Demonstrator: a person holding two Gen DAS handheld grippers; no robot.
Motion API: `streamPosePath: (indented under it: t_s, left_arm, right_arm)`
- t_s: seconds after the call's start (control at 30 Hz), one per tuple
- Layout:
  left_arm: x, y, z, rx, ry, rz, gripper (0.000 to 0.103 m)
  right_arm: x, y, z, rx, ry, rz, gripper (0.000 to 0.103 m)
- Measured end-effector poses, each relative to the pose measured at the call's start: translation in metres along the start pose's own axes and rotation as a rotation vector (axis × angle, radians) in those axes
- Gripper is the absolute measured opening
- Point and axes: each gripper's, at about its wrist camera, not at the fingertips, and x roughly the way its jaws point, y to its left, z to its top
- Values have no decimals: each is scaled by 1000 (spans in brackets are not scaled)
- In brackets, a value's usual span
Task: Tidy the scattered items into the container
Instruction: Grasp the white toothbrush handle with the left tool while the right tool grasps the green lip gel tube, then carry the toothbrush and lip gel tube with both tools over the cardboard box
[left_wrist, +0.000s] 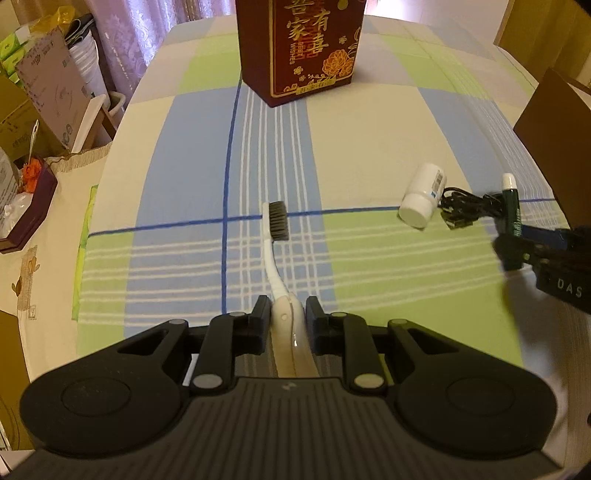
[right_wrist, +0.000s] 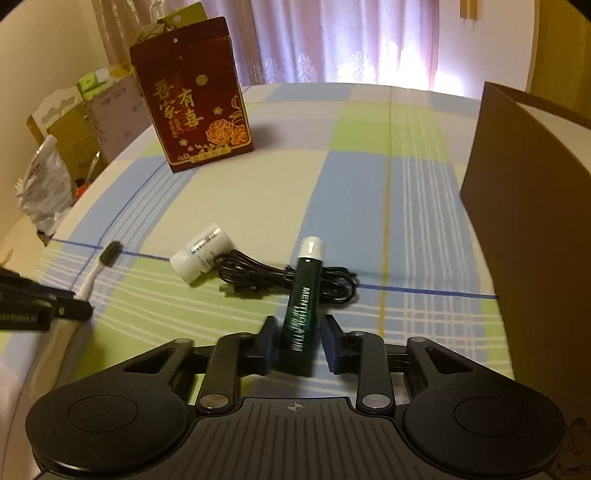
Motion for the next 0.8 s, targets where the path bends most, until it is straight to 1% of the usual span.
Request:
streamPosePath:
  t_s: [0.17,0.2,0.33,0.53,0.63,0.7,0.73,0.8]
  left_arm:
    - [-6,4,-10,-7,17,-24,17]
    - [-8,5,-14,-6,21,-27,17]
    - [-17,5,-31,9,45,-16,18]
    - [-26,5,-43,-3,81,-1,19]
    - [-29,6,-47,-12,97,6,26]
    - [-31,7,-51,-18,104,8,37]
    - [-32,8,-54,-20,106,9,38]
    - [-34,10,-59,-24,104,4,42]
  right_arm:
    - [-17,-2,-13,-9,53,29,23]
    - [-23,-1,-17,-12,67,37,18]
    - [-46,2,-38,-26,119,60,18]
    - [-64,4,-57,-28,141,61,18]
    - [-63,3,-56,-28,141,64,18]
    - [-61,5,-54,-33,138,64,20]
    - [-60,5,-54,-35,135,64,25]
    - [-61,7,-53,-39,111,50,75]
